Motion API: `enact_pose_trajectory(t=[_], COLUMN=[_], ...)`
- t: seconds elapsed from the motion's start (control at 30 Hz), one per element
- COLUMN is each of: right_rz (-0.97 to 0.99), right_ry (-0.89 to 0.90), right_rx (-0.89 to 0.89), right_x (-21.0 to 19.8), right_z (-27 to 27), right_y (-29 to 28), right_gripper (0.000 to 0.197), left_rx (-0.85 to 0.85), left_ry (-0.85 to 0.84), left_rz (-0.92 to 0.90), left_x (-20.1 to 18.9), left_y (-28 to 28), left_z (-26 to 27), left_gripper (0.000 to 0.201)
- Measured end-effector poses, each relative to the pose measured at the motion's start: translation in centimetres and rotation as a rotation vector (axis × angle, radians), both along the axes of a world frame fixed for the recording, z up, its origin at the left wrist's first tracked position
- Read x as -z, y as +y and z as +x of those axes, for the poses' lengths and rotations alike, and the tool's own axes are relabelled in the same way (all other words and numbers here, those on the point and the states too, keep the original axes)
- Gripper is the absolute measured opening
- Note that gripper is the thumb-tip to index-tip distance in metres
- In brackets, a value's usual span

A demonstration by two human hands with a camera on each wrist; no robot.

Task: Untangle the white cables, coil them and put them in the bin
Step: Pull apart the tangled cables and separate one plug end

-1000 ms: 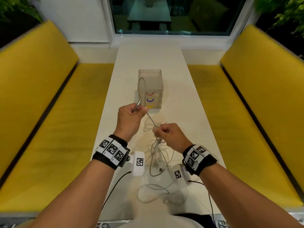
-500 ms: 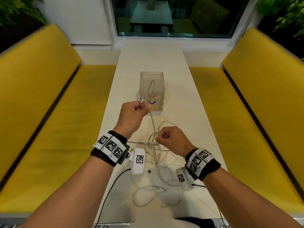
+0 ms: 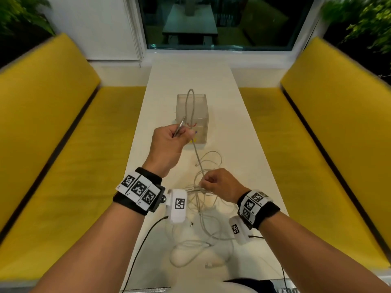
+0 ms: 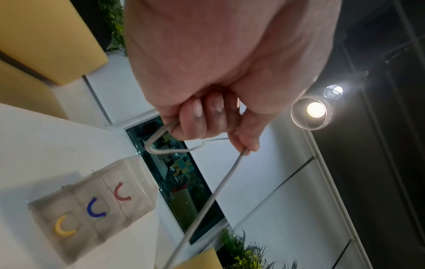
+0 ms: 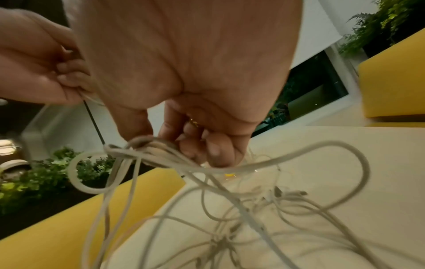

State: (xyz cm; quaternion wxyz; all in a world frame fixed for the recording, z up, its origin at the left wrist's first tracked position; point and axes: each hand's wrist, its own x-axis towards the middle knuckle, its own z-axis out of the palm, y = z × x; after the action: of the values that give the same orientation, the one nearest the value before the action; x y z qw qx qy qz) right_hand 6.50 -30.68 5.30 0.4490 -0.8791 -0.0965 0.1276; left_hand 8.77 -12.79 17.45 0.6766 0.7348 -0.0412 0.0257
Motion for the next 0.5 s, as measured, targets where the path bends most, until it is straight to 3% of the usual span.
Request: enact_pose_trajectory(t=[0.1, 0.33, 0.5], right_rz=[-0.028, -0.247, -0.012], right_ry=[-0.035, -0.107, 0.033], right_rx=[0.056, -0.089, 0.080], right_x=[0.7, -0.2, -1.5], right_z=[-0.6, -0.4, 0.4], right_y=[-0.5, 0.3, -0.2], right_gripper=[0.016, 0.013, 0.028], left_rx=[-0.047, -0.156, -0.176], left_ry=[-0.020, -0.031, 0.060], left_rz=[0.006, -0.043, 0.033], left_x=[0.3, 0.7, 1.6], left_y=[0.3, 0.2, 1.7], left_z=[0.1, 0.8, 1.4], left_gripper=[0.017, 0.019, 0.014])
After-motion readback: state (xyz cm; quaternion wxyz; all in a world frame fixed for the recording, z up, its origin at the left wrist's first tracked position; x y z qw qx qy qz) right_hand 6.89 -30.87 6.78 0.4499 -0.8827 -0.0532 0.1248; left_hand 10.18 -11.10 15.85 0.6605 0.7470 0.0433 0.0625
